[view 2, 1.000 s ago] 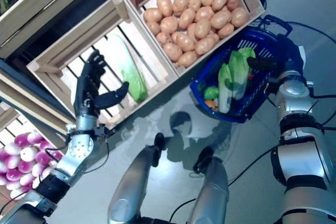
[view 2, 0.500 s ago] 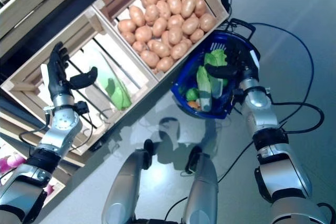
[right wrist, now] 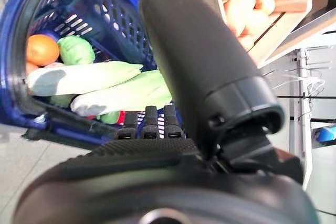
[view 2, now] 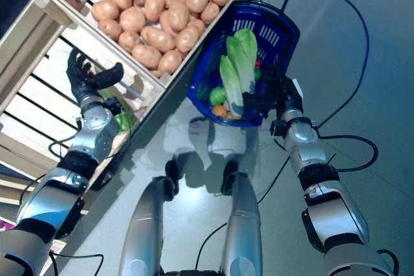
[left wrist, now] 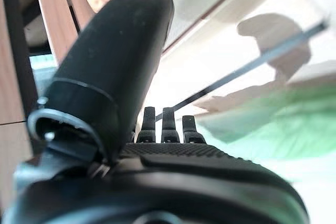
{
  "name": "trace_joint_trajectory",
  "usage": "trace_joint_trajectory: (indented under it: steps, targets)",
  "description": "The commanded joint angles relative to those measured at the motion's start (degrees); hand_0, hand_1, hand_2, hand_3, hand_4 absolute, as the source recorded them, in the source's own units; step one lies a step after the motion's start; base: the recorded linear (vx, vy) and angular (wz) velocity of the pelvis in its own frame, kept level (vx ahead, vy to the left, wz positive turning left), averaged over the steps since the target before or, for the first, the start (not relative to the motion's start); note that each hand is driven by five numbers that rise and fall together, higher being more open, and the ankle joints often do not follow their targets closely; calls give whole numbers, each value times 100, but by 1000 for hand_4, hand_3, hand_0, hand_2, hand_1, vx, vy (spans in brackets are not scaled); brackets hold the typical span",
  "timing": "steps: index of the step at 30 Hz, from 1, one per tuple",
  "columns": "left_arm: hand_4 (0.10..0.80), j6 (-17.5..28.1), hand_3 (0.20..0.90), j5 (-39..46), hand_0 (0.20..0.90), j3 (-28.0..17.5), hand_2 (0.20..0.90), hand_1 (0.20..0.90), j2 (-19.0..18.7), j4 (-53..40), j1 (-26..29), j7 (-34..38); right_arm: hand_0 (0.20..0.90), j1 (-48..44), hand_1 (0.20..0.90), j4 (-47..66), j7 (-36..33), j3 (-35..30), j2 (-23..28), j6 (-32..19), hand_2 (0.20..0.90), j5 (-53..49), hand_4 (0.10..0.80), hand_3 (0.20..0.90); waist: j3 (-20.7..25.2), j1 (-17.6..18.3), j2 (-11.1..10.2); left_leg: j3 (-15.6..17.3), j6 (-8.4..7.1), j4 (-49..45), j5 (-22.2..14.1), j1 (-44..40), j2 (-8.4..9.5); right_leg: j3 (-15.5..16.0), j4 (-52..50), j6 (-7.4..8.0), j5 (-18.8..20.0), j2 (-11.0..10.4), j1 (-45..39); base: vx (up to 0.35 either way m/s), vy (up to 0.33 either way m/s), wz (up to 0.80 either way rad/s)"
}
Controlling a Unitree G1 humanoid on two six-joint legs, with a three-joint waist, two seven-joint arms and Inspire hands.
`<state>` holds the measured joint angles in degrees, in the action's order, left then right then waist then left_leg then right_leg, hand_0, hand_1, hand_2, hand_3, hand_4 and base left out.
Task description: Put vegetables into the basket
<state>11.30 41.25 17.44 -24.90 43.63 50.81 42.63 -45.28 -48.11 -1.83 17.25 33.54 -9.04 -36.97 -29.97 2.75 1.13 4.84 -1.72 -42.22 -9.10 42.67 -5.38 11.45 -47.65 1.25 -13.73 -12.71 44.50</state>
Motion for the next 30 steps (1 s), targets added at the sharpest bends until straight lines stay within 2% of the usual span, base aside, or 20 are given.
trace_joint_trajectory:
  steps: [1, 4, 6, 11, 15, 16, 19, 27, 28, 30]
  targets:
    - [800, 443, 900, 163, 900, -323, 900, 900, -180, 75, 677, 717, 900, -492, 900, 48, -350, -126, 21, -520, 900, -317, 800, 900, 18, 13, -158, 252, 86, 68, -407, -138, 74, -131, 83, 18, -31, 154, -213, 0, 0, 0]
    - [800, 423, 900, 230, 900, -334, 900, 900, -109, 234, 772, 1176, 900, -508, 900, -73, -382, -136, -20, -553, 900, -353, 800, 900, 18, 25, -171, 243, 77, 78, -399, -81, 92, -136, 86, 37, -20, 166, -149, -5, -11, -1]
    - [800, 422, 900, -67, 900, -340, 900, 900, -85, 432, 891, 1927, 900, -528, 900, -208, -421, -119, -76, -588, 900, -399, 800, 900, 18, 24, -184, 233, 56, 120, -377, -31, 116, -135, 126, 61, 0, 178, -99, -15, -41, 0]
    - [800, 602, 900, -700, 900, -395, 900, 900, -34, 619, 934, 2922, 900, -476, 900, -344, -475, -48, -172, -661, 900, -426, 800, 900, 18, -1, -212, 207, 33, 176, -358, -20, 158, -112, 200, 75, 29, 198, -95, -4, -27, 1]
    - [800, 851, 900, -1452, 900, -379, 900, 900, -43, 559, 880, 3046, 900, -380, 900, -326, -502, -26, -234, -723, 900, -388, 800, 900, 18, -15, -239, 192, 12, 182, -355, -9, 163, -107, 214, 88, 52, 203, -82, -2, -42, 4]
    - [800, 905, 900, -2119, 900, -295, 900, 900, -102, 408, 875, 3105, 900, -313, 900, -268, -481, -34, -227, -729, 900, -397, 800, 900, 18, -20, -253, 195, 8, 219, -352, -35, 160, -99, 250, 83, 62, 213, -101, 6, -44, 4]
    - [800, 1120, 900, -2696, 900, -180, 900, 900, -225, 45, 694, 3012, 900, -78, 900, -179, -443, -49, -197, -804, 900, -320, 800, 900, 18, -44, -241, 194, -1, 243, -354, -64, 158, -100, 273, 84, 75, 229, -118, 3, -13, 1]
    - [800, 1615, 900, -3210, 900, -380, 900, 900, -384, -392, 275, 2905, 900, 188, 900, -262, -412, -202, -215, -825, 900, -290, 800, 900, 18, -145, -180, 153, -7, 184, -400, -55, 171, -68, 197, 60, 40, 184, -114, -9, 1, 0]
    - [800, 1657, 900, -3305, 900, -410, 900, 900, -386, -444, 252, 2915, 900, 179, 900, -254, -425, -226, -222, -819, 900, -280, 800, 900, 18, -157, -174, 181, 35, 186, -297, 54, 169, -23, 198, 0, 127, 159, -10, -70, 5, 1]
    - [800, 1705, 900, -3451, 900, -434, 900, 900, -351, -550, 116, 2942, 900, 252, 900, -218, -445, -233, -257, -800, 900, -267, 800, 900, 18, -185, -158, 129, 1, 144, -437, -42, 191, -58, 129, 54, 9, 164, -93, 31, 1, 2]
